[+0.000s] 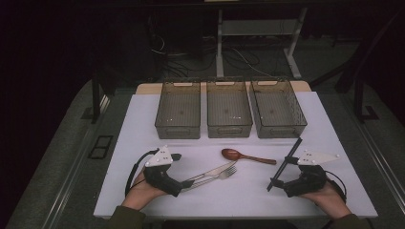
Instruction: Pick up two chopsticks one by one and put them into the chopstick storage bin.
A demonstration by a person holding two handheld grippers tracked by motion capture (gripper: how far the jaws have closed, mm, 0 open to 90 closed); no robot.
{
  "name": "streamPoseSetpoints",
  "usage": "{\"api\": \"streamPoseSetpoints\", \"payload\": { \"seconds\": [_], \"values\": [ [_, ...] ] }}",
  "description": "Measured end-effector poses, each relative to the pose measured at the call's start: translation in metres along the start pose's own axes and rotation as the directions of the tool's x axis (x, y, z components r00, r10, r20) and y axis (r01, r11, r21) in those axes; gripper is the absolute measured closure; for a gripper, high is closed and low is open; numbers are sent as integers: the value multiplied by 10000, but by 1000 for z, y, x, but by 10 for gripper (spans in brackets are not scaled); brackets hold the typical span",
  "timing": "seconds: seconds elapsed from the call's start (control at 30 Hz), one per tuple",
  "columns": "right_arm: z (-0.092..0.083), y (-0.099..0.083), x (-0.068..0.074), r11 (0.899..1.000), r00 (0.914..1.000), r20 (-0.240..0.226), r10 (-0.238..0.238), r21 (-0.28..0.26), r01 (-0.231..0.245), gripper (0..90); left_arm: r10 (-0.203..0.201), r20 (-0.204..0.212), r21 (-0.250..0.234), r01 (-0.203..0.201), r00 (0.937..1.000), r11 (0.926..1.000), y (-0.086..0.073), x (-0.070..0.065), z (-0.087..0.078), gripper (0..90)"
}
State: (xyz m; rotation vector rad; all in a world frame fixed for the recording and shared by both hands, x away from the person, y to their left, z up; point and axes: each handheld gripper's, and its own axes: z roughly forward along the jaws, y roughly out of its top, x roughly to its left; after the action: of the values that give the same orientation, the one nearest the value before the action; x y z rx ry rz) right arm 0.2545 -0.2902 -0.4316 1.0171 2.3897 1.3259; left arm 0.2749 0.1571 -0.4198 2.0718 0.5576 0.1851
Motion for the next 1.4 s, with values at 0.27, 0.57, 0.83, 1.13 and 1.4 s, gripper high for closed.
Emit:
{"api": "streamPoseSetpoints", "payload": {
  "seconds": [0.27,0.57,0.83,1.13,1.4],
  "values": [
    [-2,1,1,9999,10000,50,4,158,-4,10,-21,7,35,21,10000,10000,0,0,0,0],
    [-5,4,3,9988,9999,85,133,478,-137,193,-3,-19,84,3,10000,10000,0,-1,-1,0],
    [-8,13,-15,9983,9967,759,295,485,-333,481,-37,15,109,37,10000,9999,0,0,-1,0],
    [-5,22,-54,9921,9849,1476,902,733,-1018,729,-78,12,131,78,10000,9999,0,0,0,0],
    [0,27,-83,9866,9681,2268,1064,971,-1312,881,-55,32,151,55,10000,9999,0,1,0,0]
  ]
}}
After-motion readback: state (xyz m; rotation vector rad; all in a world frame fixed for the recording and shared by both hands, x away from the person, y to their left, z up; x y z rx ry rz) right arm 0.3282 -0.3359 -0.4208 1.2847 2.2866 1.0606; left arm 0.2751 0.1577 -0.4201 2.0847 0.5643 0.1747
